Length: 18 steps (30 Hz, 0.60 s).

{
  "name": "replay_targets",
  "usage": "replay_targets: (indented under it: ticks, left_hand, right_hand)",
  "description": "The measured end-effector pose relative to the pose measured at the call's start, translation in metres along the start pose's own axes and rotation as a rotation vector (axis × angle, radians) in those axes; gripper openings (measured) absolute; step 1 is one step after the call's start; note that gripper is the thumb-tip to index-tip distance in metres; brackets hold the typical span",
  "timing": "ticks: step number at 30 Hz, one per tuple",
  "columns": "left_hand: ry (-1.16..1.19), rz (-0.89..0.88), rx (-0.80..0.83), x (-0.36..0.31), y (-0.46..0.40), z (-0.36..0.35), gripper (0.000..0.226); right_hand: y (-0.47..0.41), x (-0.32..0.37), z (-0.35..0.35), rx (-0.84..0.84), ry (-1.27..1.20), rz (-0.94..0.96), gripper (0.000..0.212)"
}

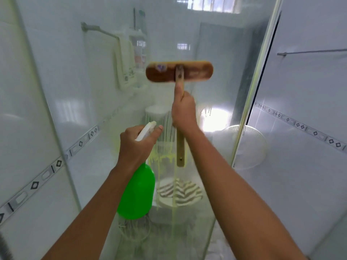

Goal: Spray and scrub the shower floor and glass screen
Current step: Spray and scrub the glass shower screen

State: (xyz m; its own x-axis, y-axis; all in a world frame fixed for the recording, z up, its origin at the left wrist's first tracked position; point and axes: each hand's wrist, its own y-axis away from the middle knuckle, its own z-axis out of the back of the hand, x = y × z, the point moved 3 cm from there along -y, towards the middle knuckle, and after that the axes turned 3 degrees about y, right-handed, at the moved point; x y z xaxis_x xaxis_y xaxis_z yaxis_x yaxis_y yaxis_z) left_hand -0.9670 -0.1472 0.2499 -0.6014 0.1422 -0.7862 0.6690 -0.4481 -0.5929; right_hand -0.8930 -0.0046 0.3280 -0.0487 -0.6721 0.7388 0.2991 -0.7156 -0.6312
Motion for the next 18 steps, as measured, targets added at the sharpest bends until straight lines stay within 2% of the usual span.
replay_targets:
  ticks: [5,9,18]
  left_hand:
    - [0.058,0.020,0.075,-0.016,-0.001,-0.024,0.048]
    - [0.096,0.059,0.132,-0.020,0.006,-0.051,0.055]
    - [0.117,0.052,0.064,-0.025,0.005,-0.059,0.061]
  right_hand:
    - [-0.042,0.009,0.054,-0.009,0.033,-0.024,0.051]
    - [-0.045,-0.004,0.078,-0.002,0.053,-0.043,0.054]
    - [-0.044,-0.007,0.088,0.001,0.061,-0.068,0.053]
